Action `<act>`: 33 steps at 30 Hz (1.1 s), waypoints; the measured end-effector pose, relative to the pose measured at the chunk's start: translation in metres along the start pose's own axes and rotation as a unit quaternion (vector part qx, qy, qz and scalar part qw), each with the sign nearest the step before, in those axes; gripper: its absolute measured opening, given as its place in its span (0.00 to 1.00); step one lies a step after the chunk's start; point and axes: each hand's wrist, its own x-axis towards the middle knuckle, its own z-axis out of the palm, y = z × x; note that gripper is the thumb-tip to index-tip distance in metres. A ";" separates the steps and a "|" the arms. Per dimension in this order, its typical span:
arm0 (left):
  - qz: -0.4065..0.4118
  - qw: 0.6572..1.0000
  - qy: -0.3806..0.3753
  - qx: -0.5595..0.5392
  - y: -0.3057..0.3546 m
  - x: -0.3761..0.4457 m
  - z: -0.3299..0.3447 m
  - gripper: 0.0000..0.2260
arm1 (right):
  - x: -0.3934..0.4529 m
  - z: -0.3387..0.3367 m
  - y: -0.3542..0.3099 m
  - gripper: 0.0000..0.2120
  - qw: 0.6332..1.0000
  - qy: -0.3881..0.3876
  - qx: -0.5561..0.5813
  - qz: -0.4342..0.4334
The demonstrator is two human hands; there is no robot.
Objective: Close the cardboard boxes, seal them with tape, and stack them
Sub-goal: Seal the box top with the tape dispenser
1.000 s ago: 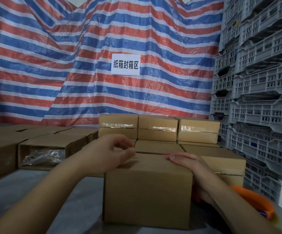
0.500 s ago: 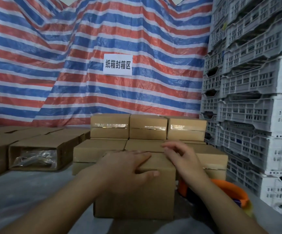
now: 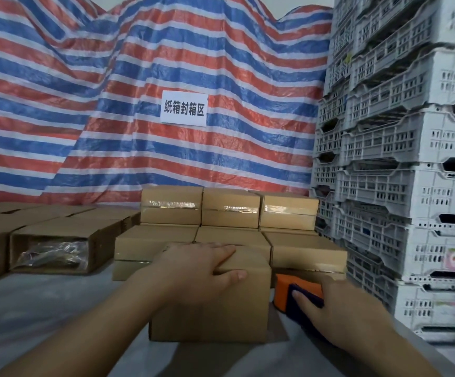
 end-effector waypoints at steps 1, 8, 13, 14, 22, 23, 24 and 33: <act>-0.001 1.000 -0.003 0.001 0.000 0.000 0.000 0.34 | -0.003 0.002 0.000 0.25 1.000 -0.011 0.008 0.002; 0.000 1.000 -0.004 0.003 0.000 0.001 0.000 0.38 | -0.006 0.008 0.002 0.22 1.000 -0.007 -0.009 -0.007; -0.016 0.998 -0.009 -0.059 0.000 0.001 -0.003 0.40 | -0.002 0.012 0.002 0.25 0.999 0.037 -0.027 0.011; -0.020 0.997 -0.014 -0.077 0.000 0.001 -0.004 0.38 | 0.001 0.010 0.002 0.26 0.998 0.048 -0.014 0.026; -0.065 0.950 -0.038 -0.304 -0.003 -0.002 -0.028 0.24 | 0.062 -0.078 -0.033 0.27 0.834 0.073 0.542 0.081; -0.062 0.943 -0.032 -0.324 -0.005 -0.004 -0.032 0.22 | 0.070 -0.086 -0.044 0.27 0.803 0.035 0.591 0.067; -0.062 0.937 -0.028 -0.343 -0.006 -0.006 -0.035 0.21 | 0.077 -0.090 -0.055 0.26 0.777 0.003 0.628 0.047; -0.133 0.732 0.047 -0.667 -0.025 -0.008 -0.038 0.26 | 0.100 -0.085 -0.110 0.18 0.685 -0.161 0.709 -0.045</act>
